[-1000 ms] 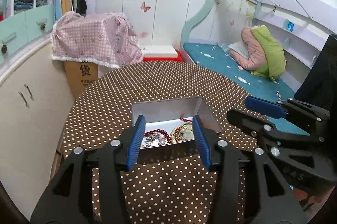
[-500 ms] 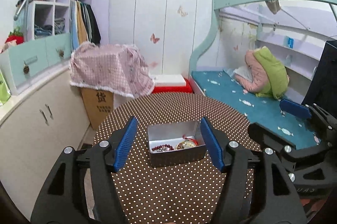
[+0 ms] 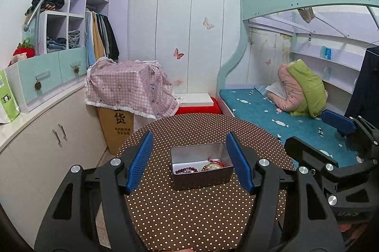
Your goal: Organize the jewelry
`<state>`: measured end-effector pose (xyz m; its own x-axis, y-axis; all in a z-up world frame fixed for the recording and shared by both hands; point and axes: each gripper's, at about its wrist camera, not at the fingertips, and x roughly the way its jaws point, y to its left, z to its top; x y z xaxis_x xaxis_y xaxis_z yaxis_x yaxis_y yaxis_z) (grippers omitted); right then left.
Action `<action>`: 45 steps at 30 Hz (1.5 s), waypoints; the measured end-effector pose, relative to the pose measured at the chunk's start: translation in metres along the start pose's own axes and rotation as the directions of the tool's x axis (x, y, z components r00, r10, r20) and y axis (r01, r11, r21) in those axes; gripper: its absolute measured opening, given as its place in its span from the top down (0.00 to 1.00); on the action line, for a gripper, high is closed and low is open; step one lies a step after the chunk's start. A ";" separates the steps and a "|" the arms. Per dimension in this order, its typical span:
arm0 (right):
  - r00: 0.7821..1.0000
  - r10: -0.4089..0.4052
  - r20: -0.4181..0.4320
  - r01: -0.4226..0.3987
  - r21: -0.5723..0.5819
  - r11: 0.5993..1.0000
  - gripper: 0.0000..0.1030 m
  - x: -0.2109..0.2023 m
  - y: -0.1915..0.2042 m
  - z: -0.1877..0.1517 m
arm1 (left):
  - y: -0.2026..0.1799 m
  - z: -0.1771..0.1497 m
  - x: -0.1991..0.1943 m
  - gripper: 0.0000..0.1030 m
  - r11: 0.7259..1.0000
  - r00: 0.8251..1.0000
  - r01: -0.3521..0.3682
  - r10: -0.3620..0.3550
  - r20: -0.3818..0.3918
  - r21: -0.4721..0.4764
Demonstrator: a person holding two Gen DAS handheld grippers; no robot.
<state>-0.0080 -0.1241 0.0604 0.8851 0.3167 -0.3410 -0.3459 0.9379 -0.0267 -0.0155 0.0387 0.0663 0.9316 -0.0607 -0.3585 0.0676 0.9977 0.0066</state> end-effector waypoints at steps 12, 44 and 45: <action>1.000 -0.009 0.002 0.009 -0.002 1.000 0.07 -0.004 0.000 -0.001 | -0.003 0.001 -0.002 0.37 1.000 1.000 0.002 -0.002 0.005 0.002; 1.000 -0.021 -0.019 0.022 0.030 0.999 0.07 -0.001 -0.012 0.000 | -0.010 0.003 0.007 0.35 1.000 1.000 0.003 -0.003 -0.009 0.015; 1.000 -0.021 -0.019 0.022 0.029 0.999 0.07 -0.001 -0.012 0.000 | -0.009 0.003 0.008 0.35 1.000 1.000 0.003 -0.003 -0.011 0.016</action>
<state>-0.0052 -0.1356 0.0613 0.8862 0.2938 -0.3582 -0.3171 0.9484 -0.0066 -0.0077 0.0292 0.0662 0.9275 -0.0633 -0.3684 0.0760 0.9969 0.0200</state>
